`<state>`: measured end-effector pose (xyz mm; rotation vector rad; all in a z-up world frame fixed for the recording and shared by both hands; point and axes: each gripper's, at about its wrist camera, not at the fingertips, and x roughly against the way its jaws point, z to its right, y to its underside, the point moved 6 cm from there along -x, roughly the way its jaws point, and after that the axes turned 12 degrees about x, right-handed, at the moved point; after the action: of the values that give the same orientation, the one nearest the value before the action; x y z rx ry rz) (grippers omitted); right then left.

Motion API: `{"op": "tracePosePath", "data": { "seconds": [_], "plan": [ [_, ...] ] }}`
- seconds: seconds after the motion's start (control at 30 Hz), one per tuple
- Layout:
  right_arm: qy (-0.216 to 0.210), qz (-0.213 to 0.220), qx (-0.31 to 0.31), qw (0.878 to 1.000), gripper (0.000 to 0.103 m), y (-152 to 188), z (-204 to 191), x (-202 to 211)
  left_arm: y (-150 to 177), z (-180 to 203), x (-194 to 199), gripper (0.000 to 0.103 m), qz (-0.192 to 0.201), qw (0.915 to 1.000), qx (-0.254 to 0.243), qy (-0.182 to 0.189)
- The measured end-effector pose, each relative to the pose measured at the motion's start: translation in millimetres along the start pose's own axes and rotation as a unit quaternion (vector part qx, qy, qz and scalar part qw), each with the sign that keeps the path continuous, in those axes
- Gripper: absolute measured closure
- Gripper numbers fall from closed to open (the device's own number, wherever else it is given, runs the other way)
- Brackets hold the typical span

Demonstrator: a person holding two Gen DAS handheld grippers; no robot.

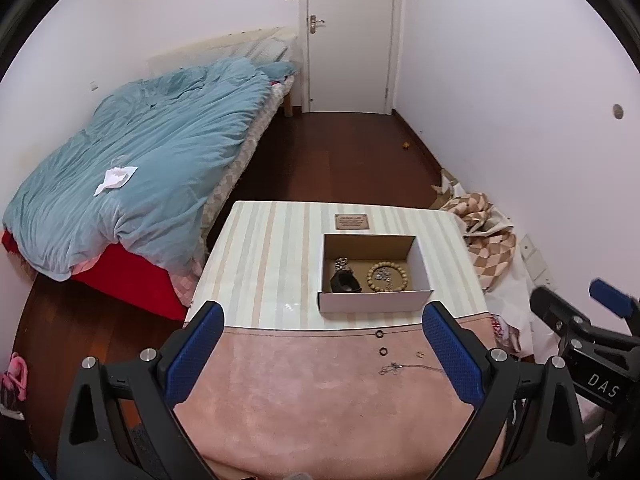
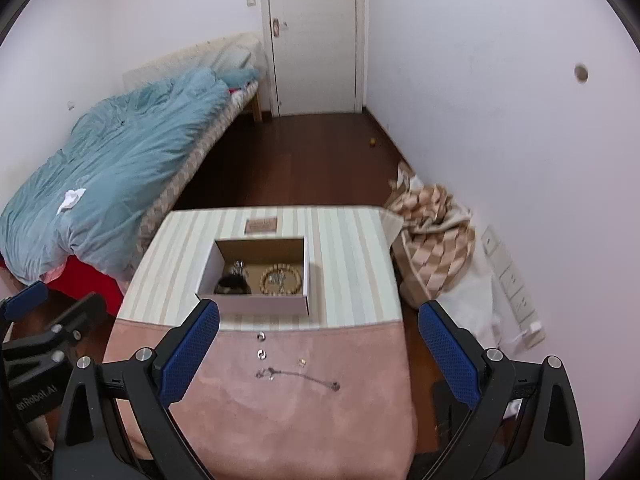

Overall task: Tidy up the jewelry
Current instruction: 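Withdraw both grippers from the box toward the remaining jewelry, then grasp the pendant chain by its pendant with the right gripper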

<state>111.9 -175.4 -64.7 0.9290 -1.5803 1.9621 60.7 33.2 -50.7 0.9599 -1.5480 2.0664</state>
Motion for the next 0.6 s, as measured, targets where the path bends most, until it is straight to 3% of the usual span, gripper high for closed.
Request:
{"op": "tracePosePath", "data": {
  "seconds": [0.13, 0.3, 0.47, 0.6],
  "plan": [
    [-0.005, -0.062, -0.028, 0.998, 0.002, 39, 13, -49, 22, -3, -29, 0.002, -0.019, 0.9995, -0.005, -0.026],
    [-0.021, -0.135, -0.076, 0.988, 0.003, 103, 27, -114, 68, -10, -81, 0.002, -0.082, 0.9946, -0.018, -0.061],
    [-0.049, -0.169, -0.112, 0.978, 0.029, 146, 27, -163, 107, -17, -120, 0.002, -0.14, 0.9859, -0.027, -0.088],
    [-0.052, -0.167, -0.112, 0.978, 0.035, 161, 21, -183, 121, -19, -138, 0.002, -0.16, 0.9812, -0.034, -0.102]
  ]
}}
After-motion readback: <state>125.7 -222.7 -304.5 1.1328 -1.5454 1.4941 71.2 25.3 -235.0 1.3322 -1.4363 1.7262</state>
